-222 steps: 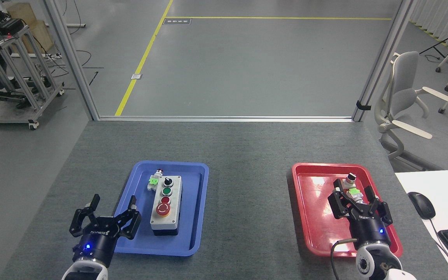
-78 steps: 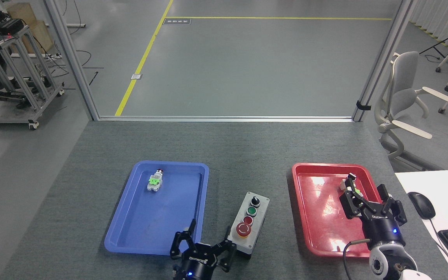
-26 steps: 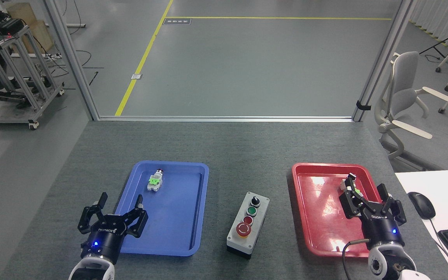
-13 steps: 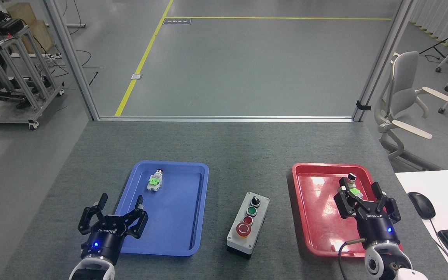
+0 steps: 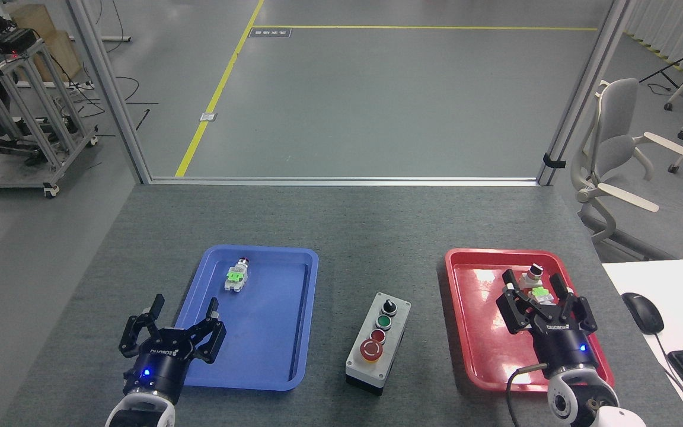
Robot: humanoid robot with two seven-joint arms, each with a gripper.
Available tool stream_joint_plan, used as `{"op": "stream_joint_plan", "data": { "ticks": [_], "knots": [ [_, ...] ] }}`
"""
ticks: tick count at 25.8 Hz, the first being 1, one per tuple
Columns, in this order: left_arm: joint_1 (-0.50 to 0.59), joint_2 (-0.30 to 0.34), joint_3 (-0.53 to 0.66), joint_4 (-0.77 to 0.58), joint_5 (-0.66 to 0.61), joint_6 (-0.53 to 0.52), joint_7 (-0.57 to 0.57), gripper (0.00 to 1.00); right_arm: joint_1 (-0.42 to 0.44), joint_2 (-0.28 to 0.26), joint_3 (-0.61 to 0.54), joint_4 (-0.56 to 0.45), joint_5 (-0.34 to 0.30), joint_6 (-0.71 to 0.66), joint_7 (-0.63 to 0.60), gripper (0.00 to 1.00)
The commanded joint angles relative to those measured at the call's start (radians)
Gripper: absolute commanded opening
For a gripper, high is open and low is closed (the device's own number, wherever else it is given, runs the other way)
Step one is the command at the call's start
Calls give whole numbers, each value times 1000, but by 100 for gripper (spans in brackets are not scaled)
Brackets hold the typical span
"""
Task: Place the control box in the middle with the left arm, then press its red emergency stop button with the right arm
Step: 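Move the right gripper from the red tray toward the control box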
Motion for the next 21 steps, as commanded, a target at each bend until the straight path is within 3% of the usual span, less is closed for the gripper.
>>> {"op": "stream_joint_plan", "data": {
  "ticks": [1, 3, 9, 12, 16, 19, 21],
  "knots": [
    [0, 0, 1, 0, 0, 0, 0, 100, -35, 0, 76, 1, 0, -7, 1, 99],
    [0, 0, -1, 0, 0, 0, 0, 100, -58, 2, 125, 1, 0, -2, 1, 94],
    [0, 0, 1, 0, 0, 0, 0, 100, -96, 29, 204, -10, -7, -36, 0, 63],
    [0, 0, -1, 0, 0, 0, 0, 100, -98, 29, 216, -15, -12, -134, -3, 52],
    [0, 1, -1, 0, 0, 0, 0, 100, -98, 25, 217, -21, -96, -303, -48, 27],
    [0, 0, 1, 0, 0, 0, 2, 100, -92, 29, 222, -19, -102, -372, -45, 7],
    [0, 0, -1, 0, 0, 0, 0, 100, -81, 42, 225, -19, -101, -386, -39, 1]
  ]
}}
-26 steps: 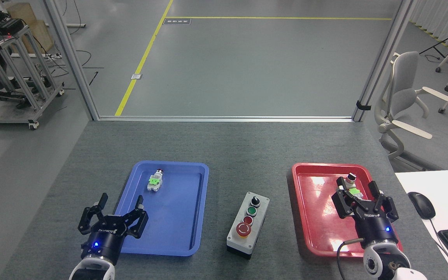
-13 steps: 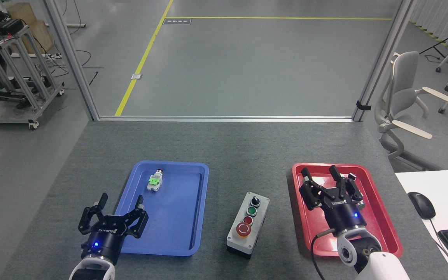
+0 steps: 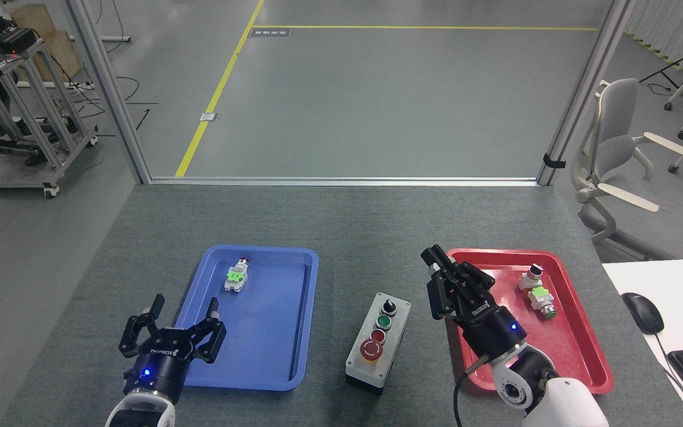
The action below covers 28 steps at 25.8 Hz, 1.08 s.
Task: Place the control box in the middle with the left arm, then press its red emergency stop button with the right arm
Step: 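Move the right gripper from the red tray toward the control box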
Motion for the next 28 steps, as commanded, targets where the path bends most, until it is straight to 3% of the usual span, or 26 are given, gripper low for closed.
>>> {"op": "stream_joint_plan", "data": {
  "ticks": [1, 10, 18, 23, 28],
  "knots": [
    [0, 0, -1, 0, 0, 0, 0, 100, 12, 24, 14, 3, -6, -50, 4, 1],
    [0, 0, -1, 0, 0, 0, 2, 100, 1, 86, 137, 101, 27, -36, 7, 0],
    [2, 0, -1, -2, 0, 0, 2, 100, -8, 125, 169, 216, 37, -1, 150, 0],
    [0, 0, -1, -2, 0, 0, 2, 100, -44, 131, 215, 262, 39, 108, 157, 0],
    [2, -2, 1, -2, 0, 0, 2, 100, -47, 132, 232, 292, 47, 112, 157, 0]
  ]
}}
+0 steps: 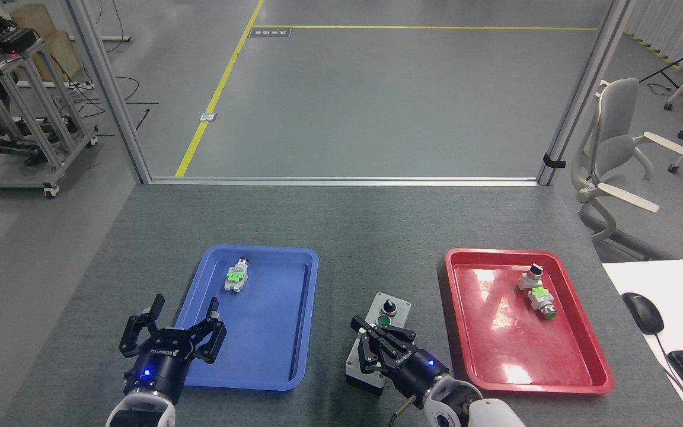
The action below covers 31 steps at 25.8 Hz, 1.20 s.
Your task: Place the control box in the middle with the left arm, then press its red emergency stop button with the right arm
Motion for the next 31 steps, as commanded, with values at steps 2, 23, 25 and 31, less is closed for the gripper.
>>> {"op": "stream_joint_plan", "data": {
  "ticks": [2, 23, 25, 31],
  "knots": [
    [0, -3, 1, 0, 2, -6, -1, 100, -2, 1, 18, 15, 7, 16, 0, 0],
    [2, -6, 12, -5, 0, -12, 15, 100, -7, -2, 27, 57, 41, 25, -6, 0],
    [2, -6, 12, -5, -2, -9, 16, 100, -38, 3, 22, 40, 33, 37, -17, 0],
    [3, -11, 15, -8, -6, -2, 25, 100, -96, -3, -99, -68, -33, 47, -166, 100]
  ]
}}
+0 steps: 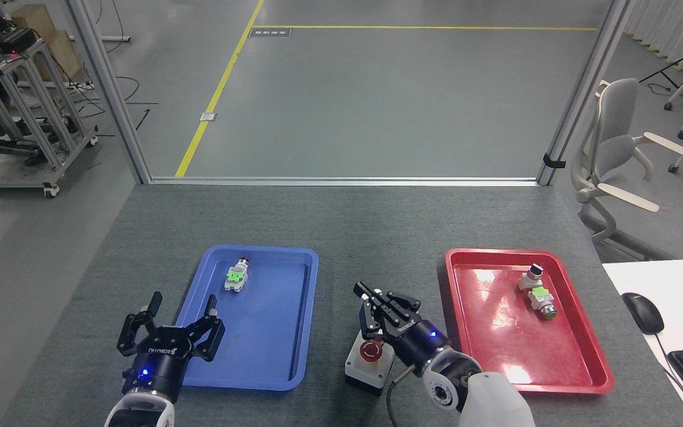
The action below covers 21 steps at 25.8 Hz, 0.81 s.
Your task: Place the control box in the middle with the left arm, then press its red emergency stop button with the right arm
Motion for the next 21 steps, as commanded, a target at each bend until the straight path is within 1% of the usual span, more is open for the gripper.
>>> {"op": "stream_joint_plan", "data": {
  "ticks": [1, 3, 5, 6, 8, 10, 12, 14, 17, 21],
  "knots": [
    [1, -3, 1, 0, 4, 3, 4, 100, -18, -8, -116, -61, -33, -5, -124, 100],
    [3, -8, 8, -2, 7, 3, -5, 100, -12, -18, -173, -92, -35, 3, -164, 100],
    [7, -29, 19, -2, 7, -3, -8, 100, 1, -53, -246, -101, -35, 13, -170, 100],
    [7, -37, 19, -2, 5, -5, -8, 100, 16, -67, -296, -103, -36, 16, -170, 100],
    [9, -37, 19, -3, 5, -8, -8, 100, 88, -77, -386, -104, -35, 24, -170, 100],
    [7, -35, 19, -5, 2, -8, -7, 100, 148, -77, -467, -107, -30, 26, -169, 100],
    [7, -34, 22, -3, -1, -8, 3, 100, 208, -75, -516, -118, -24, 36, -169, 100],
    [7, -35, 24, -3, -2, -6, 4, 100, 246, -64, -559, -152, -15, 46, -167, 100],
    [9, -37, 22, -3, -5, -5, 6, 100, 329, -26, -636, -179, 24, 32, -161, 100],
    [6, -40, 24, 12, -1, 3, 6, 100, 349, -23, -644, -198, 25, 46, -158, 100]
  ]
}}
